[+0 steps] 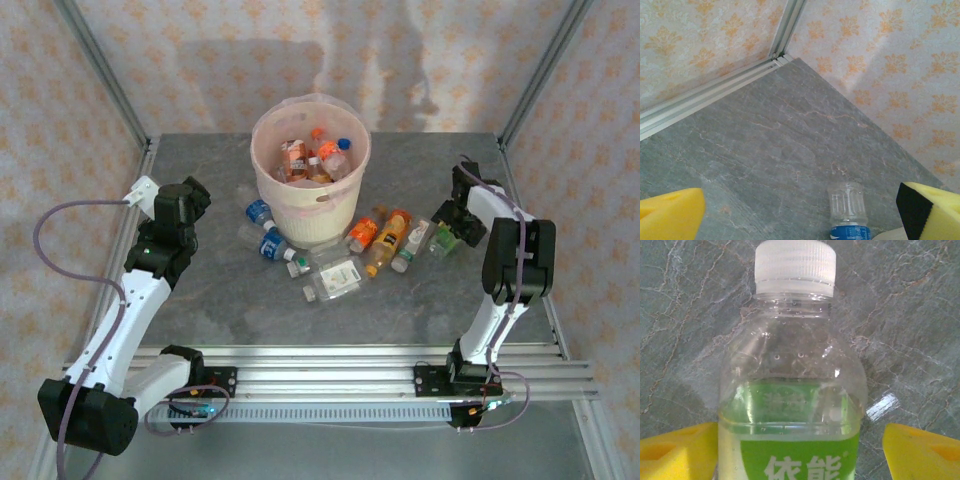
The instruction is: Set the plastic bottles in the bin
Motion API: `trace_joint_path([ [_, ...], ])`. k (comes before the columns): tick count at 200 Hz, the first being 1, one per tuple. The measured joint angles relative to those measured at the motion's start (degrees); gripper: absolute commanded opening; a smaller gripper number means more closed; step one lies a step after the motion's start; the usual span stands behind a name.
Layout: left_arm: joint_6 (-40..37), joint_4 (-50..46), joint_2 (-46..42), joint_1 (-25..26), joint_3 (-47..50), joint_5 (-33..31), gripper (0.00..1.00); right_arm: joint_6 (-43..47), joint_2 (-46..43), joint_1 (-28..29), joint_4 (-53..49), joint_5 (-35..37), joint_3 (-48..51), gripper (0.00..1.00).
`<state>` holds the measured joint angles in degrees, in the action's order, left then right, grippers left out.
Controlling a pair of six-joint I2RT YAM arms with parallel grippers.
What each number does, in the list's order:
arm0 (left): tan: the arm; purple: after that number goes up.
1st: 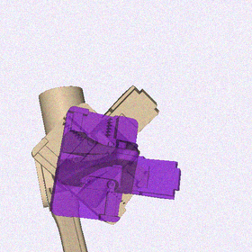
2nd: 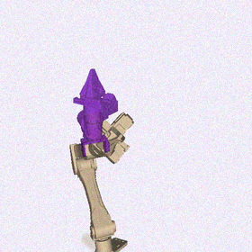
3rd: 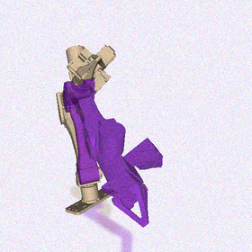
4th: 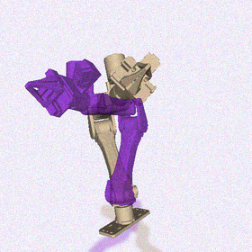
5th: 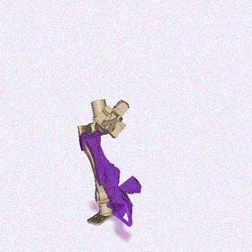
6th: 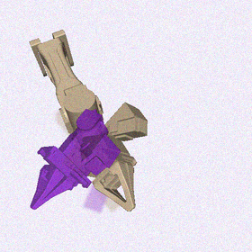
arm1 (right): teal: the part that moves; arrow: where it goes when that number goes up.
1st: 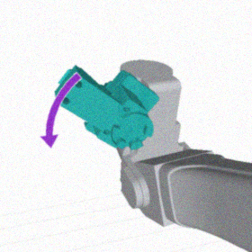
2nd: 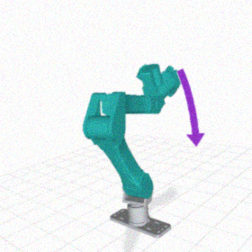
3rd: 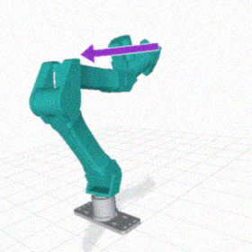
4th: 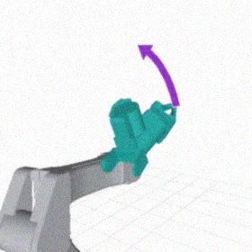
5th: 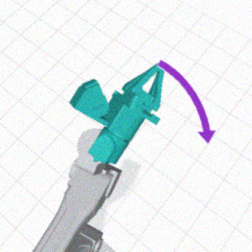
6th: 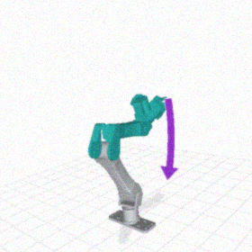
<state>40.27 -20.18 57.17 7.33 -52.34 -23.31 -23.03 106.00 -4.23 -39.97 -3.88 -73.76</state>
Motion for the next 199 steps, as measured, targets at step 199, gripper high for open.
trace_joint_path([
  [199, 0.42, 0.0, 0.0, 0.0, 0.0, 0.15, 1.0, 0.39, -16.39, 0.02, -1.92, 2.8, 2.38, 0.47],
])
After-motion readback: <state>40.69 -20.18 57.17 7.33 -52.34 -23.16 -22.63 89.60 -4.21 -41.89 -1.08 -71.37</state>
